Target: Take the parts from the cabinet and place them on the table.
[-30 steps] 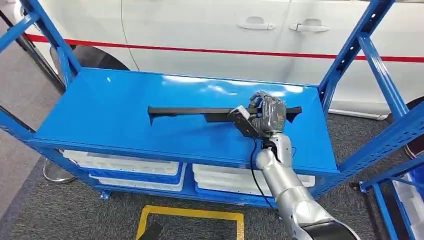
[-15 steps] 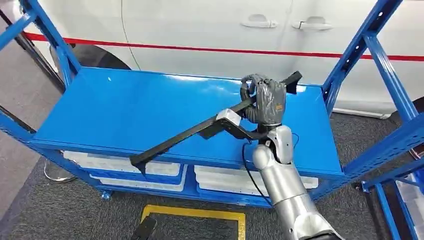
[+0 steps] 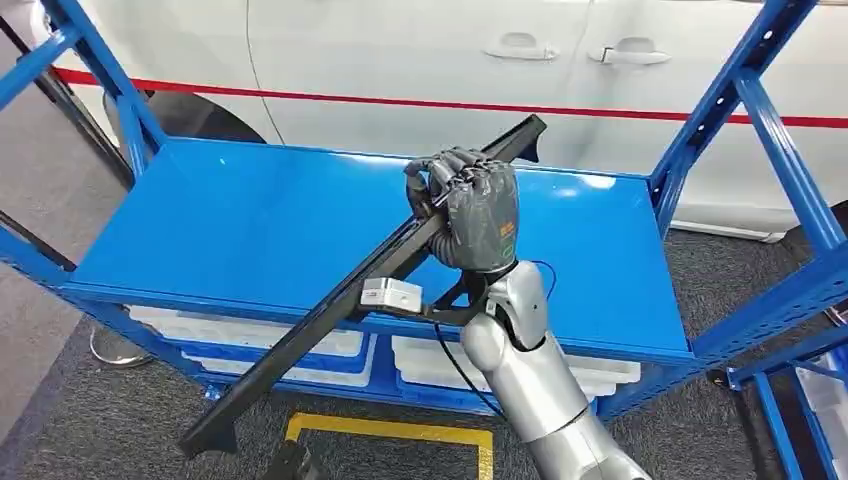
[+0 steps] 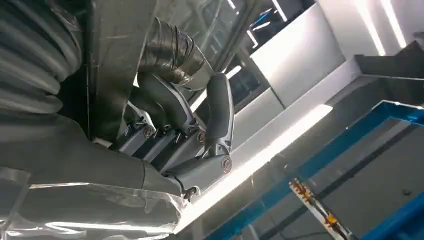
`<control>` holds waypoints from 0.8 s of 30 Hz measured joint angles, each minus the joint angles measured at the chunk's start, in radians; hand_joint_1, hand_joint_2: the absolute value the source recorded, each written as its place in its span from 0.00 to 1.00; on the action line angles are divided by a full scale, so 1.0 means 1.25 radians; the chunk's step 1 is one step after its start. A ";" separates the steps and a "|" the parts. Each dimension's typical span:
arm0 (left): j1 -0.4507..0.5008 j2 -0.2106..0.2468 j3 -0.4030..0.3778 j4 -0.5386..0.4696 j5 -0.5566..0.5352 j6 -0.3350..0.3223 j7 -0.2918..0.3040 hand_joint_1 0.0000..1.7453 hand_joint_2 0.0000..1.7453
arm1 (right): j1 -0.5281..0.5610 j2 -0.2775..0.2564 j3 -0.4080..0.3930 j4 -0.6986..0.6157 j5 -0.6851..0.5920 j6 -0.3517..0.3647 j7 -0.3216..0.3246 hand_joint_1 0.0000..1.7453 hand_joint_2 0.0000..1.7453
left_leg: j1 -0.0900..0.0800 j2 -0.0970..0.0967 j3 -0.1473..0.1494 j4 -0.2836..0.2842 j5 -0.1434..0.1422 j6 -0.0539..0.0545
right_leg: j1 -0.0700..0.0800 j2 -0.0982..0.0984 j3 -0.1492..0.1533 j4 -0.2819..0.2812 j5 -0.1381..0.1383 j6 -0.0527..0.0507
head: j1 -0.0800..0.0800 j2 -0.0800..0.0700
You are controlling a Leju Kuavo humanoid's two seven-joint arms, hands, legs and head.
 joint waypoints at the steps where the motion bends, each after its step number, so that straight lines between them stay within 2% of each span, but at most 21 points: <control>1: 0.003 0.001 0.001 0.000 0.000 -0.005 -0.003 0.00 1.00 | -0.003 -0.001 0.016 -0.006 0.000 0.000 0.012 1.00 1.00 | 0.002 0.001 0.001 -0.003 0.003 0.005 | 0.001 0.000 0.000 0.000 0.000 0.004 | 0.000 0.000; 2: 0.005 0.001 0.001 0.000 0.002 -0.012 -0.006 0.00 1.00 | -0.008 -0.003 0.035 -0.013 0.000 0.000 0.027 1.00 1.00 | 0.007 0.002 0.005 -0.010 0.007 0.012 | -0.004 0.001 -0.003 0.007 -0.008 0.008 | 0.000 0.000; 3: 0.005 0.001 0.002 0.000 0.006 -0.019 -0.010 0.00 1.00 | -0.016 -0.005 0.054 -0.019 0.000 0.000 0.043 1.00 1.00 | 0.005 0.002 0.006 -0.012 0.007 0.015 | -0.003 -0.001 -0.012 0.030 -0.026 0.010 | 0.000 0.000; 4: 0.005 0.001 0.003 0.000 0.007 -0.027 -0.015 0.00 1.00 | -0.028 -0.008 0.078 -0.025 -0.001 0.000 0.060 1.00 1.00 | 0.005 0.003 0.006 -0.011 0.007 0.022 | -0.003 0.000 -0.041 0.090 -0.062 0.012 | 0.000 0.000; 6: 0.008 0.001 0.003 0.000 -0.005 -0.024 -0.017 0.00 1.00 | -0.042 -0.014 0.112 -0.031 -0.006 0.002 0.087 1.00 1.00 | 0.003 0.003 0.006 -0.011 0.007 0.025 | -0.002 -0.001 -0.102 0.219 -0.116 0.014 | 0.000 0.000; 7: 0.010 0.001 0.003 0.000 -0.010 -0.018 -0.017 0.00 1.00 | -0.043 -0.017 0.123 -0.031 -0.008 0.003 0.096 1.00 1.00 | 0.002 0.003 0.006 -0.011 0.006 0.025 | -0.002 -0.001 -0.125 0.263 -0.125 0.014 | 0.000 0.000; 8: 0.011 0.001 0.002 0.000 -0.018 -0.011 -0.017 0.00 1.00 | -0.043 -0.021 0.132 -0.031 -0.009 0.003 0.104 1.00 1.00 | 0.002 0.003 0.006 -0.010 0.006 0.025 | -0.002 -0.001 -0.129 0.270 -0.118 0.013 | 0.000 0.000; 9: 0.013 0.001 0.000 0.000 -0.019 -0.007 -0.017 0.00 1.00 | -0.043 -0.023 0.136 -0.031 -0.010 0.003 0.108 1.00 1.00 | 0.001 0.001 0.006 -0.009 0.005 0.026 | -0.002 -0.001 -0.118 0.243 -0.094 0.011 | 0.000 0.000; 11: 0.015 0.000 -0.004 0.000 -0.023 -0.002 -0.016 0.00 1.00 | -0.051 -0.026 0.145 -0.033 -0.011 0.003 0.112 1.00 1.00 | 0.001 -0.002 0.007 -0.006 0.003 0.024 | 0.000 -0.001 -0.048 0.103 -0.018 0.001 | 0.000 0.000; 12: 0.016 -0.001 -0.006 0.000 -0.027 0.003 -0.015 0.00 1.00 | -0.059 -0.028 0.156 -0.035 -0.013 0.003 0.113 1.00 1.00 | 0.001 -0.002 0.007 -0.005 0.001 0.021 | 0.002 -0.001 -0.016 0.039 0.004 -0.006 | 0.000 0.000; 13: 0.016 -0.002 -0.008 0.000 -0.031 0.008 -0.012 0.00 1.00 | -0.067 -0.028 0.166 -0.035 -0.018 0.003 0.113 1.00 1.00 | -0.007 -0.002 0.004 0.001 -0.002 0.016 | 0.008 -0.001 -0.002 0.010 -0.006 -0.006 | 0.000 0.000; 14: 0.016 -0.002 -0.011 0.000 -0.034 0.009 -0.011 0.00 1.00 | -0.070 -0.029 0.175 -0.035 -0.022 0.003 0.114 1.00 1.00 | -0.005 -0.001 0.003 -0.001 0.000 0.012 | 0.006 0.000 -0.004 0.011 -0.005 -0.007 | -0.001 0.000; 16: 0.019 -0.002 -0.014 0.000 -0.027 0.009 -0.007 0.00 1.00 | -0.069 -0.032 0.189 -0.035 -0.029 0.003 0.114 1.00 1.00 | -0.003 0.000 0.006 -0.003 0.000 0.005 | 0.009 0.003 -0.005 0.011 -0.005 -0.009 | 0.000 0.000; 17: 0.019 -0.002 -0.014 0.000 -0.025 0.010 -0.001 0.00 1.00 | -0.070 -0.033 0.195 -0.035 -0.030 0.003 0.113 1.00 1.00 | -0.003 0.000 0.006 -0.003 -0.001 0.000 | 0.006 0.003 -0.003 0.006 -0.002 -0.014 | 0.000 0.000; 18: 0.021 -0.002 -0.014 0.000 -0.023 0.012 0.007 0.00 1.00 | -0.070 -0.033 0.202 -0.035 -0.030 0.002 0.113 1.00 1.00 | 0.000 0.001 0.000 0.011 -0.014 -0.004 | 0.003 0.000 0.001 0.000 0.001 -0.019 | 0.000 0.000; 19: 0.022 -0.002 -0.014 0.000 -0.019 0.020 0.019 0.00 1.00 | -0.072 -0.033 0.210 -0.035 -0.030 0.002 0.113 1.00 1.00 | 0.000 0.001 -0.014 0.045 -0.039 -0.008 | 0.002 0.000 0.001 -0.001 0.001 -0.021 | -0.001 0.000; 20: 0.022 -0.003 -0.014 0.000 -0.015 0.026 0.032 0.00 1.00 | -0.072 -0.033 0.218 -0.035 -0.030 0.003 0.113 1.00 1.00 | 0.001 0.001 -0.038 0.098 -0.068 -0.011 | 0.002 -0.001 0.001 -0.001 0.000 -0.025 | -0.001 0.000; 21: 0.022 -0.003 -0.014 0.000 -0.010 0.027 0.042 0.00 1.00 | -0.072 -0.033 0.227 -0.034 -0.030 0.003 0.113 1.00 1.00 | 0.002 0.001 -0.067 0.159 -0.095 -0.014 | 0.003 -0.001 0.001 -0.001 0.000 -0.025 | -0.001 0.000; 22: 0.022 -0.003 -0.014 0.000 -0.008 0.027 0.045 0.00 1.00 | -0.072 -0.033 0.233 -0.033 -0.030 0.003 0.113 1.00 1.00 | 0.002 0.001 -0.092 0.209 -0.112 -0.016 | 0.004 -0.002 0.001 -0.001 0.000 -0.026 | -0.001 0.000; 23: 0.021 -0.003 -0.013 0.000 -0.003 0.027 0.051 0.00 1.00 | -0.072 -0.033 0.240 -0.030 -0.029 0.004 0.115 1.00 1.00 | 0.002 0.001 -0.106 0.236 -0.112 -0.016 | 0.005 -0.001 0.001 0.000 -0.001 -0.026 | -0.001 0.000; 24: 0.021 -0.003 -0.012 0.000 0.000 0.026 0.057 0.00 1.00 | -0.073 -0.033 0.247 -0.028 -0.030 0.006 0.117 1.00 1.00 | 0.002 0.001 -0.098 0.219 -0.090 -0.016 | 0.005 -0.001 0.001 0.001 -0.001 -0.026 | -0.001 0.000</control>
